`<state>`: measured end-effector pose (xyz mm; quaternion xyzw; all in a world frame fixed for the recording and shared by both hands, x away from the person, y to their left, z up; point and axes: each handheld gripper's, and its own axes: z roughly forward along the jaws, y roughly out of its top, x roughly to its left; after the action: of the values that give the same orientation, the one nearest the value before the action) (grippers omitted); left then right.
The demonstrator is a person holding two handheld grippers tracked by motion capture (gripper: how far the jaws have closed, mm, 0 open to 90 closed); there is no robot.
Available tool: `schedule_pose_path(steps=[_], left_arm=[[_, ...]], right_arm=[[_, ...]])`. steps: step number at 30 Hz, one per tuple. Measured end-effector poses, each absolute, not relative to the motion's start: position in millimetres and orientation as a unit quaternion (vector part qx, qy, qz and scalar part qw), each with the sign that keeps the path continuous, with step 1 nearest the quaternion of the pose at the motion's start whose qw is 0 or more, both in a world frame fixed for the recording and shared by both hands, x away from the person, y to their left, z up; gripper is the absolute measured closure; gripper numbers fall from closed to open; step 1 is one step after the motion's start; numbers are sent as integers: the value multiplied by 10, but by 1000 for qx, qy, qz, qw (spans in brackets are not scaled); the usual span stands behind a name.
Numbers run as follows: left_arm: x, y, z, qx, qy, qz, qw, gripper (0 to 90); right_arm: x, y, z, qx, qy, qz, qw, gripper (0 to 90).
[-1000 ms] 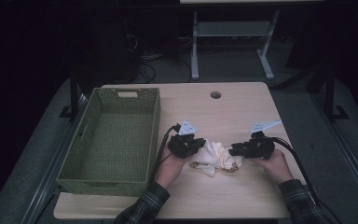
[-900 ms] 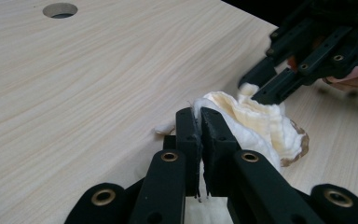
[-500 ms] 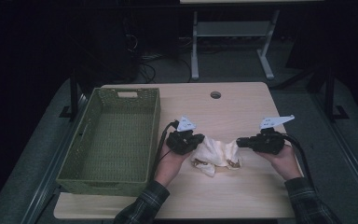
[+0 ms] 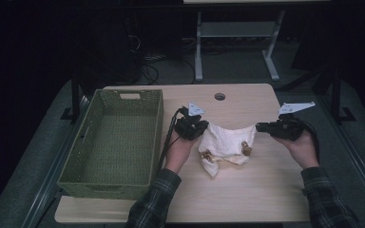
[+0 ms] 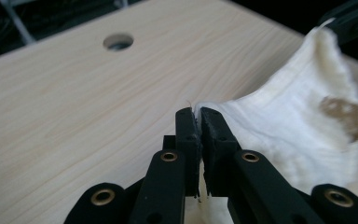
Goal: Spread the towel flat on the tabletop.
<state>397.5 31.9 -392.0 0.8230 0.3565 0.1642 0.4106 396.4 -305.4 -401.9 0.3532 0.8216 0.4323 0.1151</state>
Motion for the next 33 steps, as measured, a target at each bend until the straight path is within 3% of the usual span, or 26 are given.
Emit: schedule_pose_path(steps=[8,11,14,19,33], left_arm=[[4270,247,-4320,835,385,158,361,840],[4310,241,-4395,842,383,170,339,792],[4300,256,-4384,840,386,174,338,699],[4159,280,-4249,843,371,161,355,609],[3440,400,-4228,859,316,115,387,590]], right_arm=[[4245,-2988,-4409,386,830,387,111,828],[4288,-2969,-4537,400,830,373,112,824],[4303,-2988,-4606,413,825,368,116,691],[4212,-3060,-4503,406,816,395,119,622],[3605,-2931,-4390,361,825,426,91,618]])
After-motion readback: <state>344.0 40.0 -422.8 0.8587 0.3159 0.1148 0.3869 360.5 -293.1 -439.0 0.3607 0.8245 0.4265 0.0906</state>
